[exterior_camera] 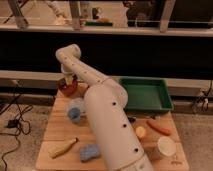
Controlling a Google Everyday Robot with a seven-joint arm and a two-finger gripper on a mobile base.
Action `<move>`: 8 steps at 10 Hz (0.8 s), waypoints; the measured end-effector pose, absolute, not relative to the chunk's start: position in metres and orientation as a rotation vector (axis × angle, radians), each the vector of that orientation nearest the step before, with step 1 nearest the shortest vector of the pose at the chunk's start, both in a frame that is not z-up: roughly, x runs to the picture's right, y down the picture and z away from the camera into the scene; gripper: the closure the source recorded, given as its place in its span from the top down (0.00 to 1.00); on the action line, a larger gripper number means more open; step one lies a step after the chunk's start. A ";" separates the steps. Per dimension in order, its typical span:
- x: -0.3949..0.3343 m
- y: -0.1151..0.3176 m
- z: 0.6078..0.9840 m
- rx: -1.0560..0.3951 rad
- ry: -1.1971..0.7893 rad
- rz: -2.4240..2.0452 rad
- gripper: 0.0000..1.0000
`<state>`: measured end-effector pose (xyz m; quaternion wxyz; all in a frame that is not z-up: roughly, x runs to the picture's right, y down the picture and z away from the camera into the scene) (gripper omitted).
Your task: Wipe red bowl with eraser
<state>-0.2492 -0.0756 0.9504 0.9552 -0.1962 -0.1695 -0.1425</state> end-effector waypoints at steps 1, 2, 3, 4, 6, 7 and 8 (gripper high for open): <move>-0.249 -0.076 0.950 -0.398 -0.344 -0.289 0.80; -0.249 -0.075 0.950 -0.398 -0.344 -0.289 0.80; -0.250 -0.075 0.950 -0.399 -0.344 -0.290 0.80; -0.250 -0.075 0.950 -0.398 -0.344 -0.290 0.80; -0.250 -0.074 0.951 -0.400 -0.344 -0.290 0.80; -0.250 -0.074 0.951 -0.400 -0.344 -0.290 0.80; -0.250 -0.074 0.951 -0.400 -0.344 -0.291 0.80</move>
